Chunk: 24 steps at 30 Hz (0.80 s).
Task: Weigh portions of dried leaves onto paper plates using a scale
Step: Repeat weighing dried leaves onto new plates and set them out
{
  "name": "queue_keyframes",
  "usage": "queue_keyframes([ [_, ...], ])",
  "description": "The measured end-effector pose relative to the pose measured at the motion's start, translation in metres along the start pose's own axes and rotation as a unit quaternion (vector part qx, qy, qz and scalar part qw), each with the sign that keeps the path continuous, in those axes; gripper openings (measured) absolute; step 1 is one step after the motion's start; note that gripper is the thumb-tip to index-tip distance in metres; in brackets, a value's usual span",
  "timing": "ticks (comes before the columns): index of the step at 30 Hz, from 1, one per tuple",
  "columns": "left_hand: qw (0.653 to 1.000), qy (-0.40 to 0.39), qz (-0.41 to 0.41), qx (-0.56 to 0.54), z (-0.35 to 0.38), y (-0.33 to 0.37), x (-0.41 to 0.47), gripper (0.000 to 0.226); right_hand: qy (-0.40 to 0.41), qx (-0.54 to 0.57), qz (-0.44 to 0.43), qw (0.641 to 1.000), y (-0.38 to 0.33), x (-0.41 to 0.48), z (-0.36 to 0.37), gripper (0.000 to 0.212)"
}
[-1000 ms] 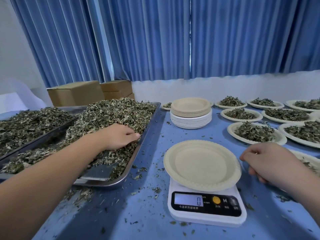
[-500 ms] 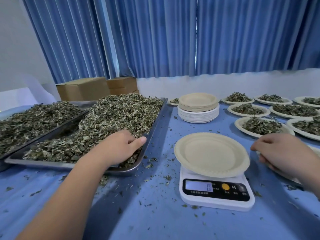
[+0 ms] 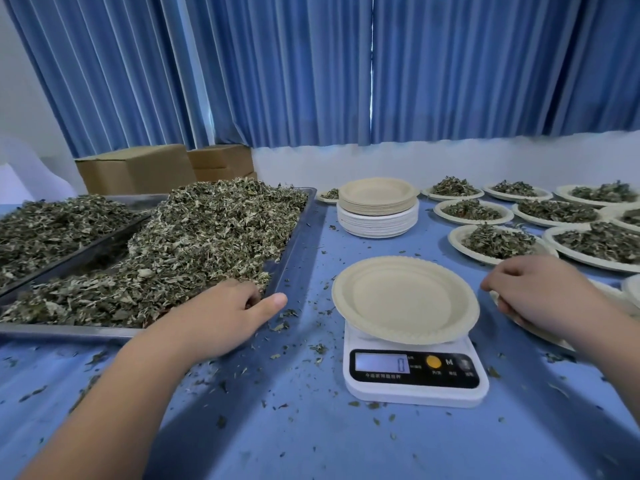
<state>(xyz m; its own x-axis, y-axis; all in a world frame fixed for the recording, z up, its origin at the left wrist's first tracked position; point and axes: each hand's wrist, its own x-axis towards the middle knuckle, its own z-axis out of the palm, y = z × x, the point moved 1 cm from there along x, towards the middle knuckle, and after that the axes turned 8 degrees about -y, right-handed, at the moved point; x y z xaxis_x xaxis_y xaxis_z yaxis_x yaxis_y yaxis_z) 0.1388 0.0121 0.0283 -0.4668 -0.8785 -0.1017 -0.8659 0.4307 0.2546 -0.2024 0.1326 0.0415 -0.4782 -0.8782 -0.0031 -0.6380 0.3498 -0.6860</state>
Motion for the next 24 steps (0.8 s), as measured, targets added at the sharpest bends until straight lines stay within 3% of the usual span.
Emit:
queue_keyframes([
  [3, 1.0, -0.003, 0.013, 0.015, 0.003, 0.004, -0.007, 0.082, -0.003, -0.004, -0.006, 1.0, -0.001, -0.001, 0.001, 0.024],
  [8, 0.999, 0.005, -0.003, 0.043, 0.008, 0.007, -0.01, 0.061, -0.005, -0.002, -0.012, 1.0, -0.001, 0.0, 0.003, 0.025],
  [10, 0.999, 0.015, -0.006, 0.045, 0.007, 0.006, -0.01, 0.068, -0.001, -0.001, -0.017, 1.0, 0.0, 0.0, 0.004, 0.025],
  [12, 1.0, 0.026, 0.001, 0.014, 0.006, 0.004, -0.01, 0.076, 0.002, 0.003, -0.022, 1.0, 0.001, 0.001, 0.003, 0.025],
  [16, 0.997, 0.051, -0.016, -0.057, 0.003, -0.003, -0.009, 0.071, 0.01, 0.009, -0.032, 0.999, 0.002, 0.003, 0.003, 0.026],
  [24, 0.995, 0.059, -0.016, -0.078, 0.001, -0.008, -0.011, 0.065, 0.013, 0.02, -0.041, 0.999, 0.004, 0.006, 0.002, 0.025],
])
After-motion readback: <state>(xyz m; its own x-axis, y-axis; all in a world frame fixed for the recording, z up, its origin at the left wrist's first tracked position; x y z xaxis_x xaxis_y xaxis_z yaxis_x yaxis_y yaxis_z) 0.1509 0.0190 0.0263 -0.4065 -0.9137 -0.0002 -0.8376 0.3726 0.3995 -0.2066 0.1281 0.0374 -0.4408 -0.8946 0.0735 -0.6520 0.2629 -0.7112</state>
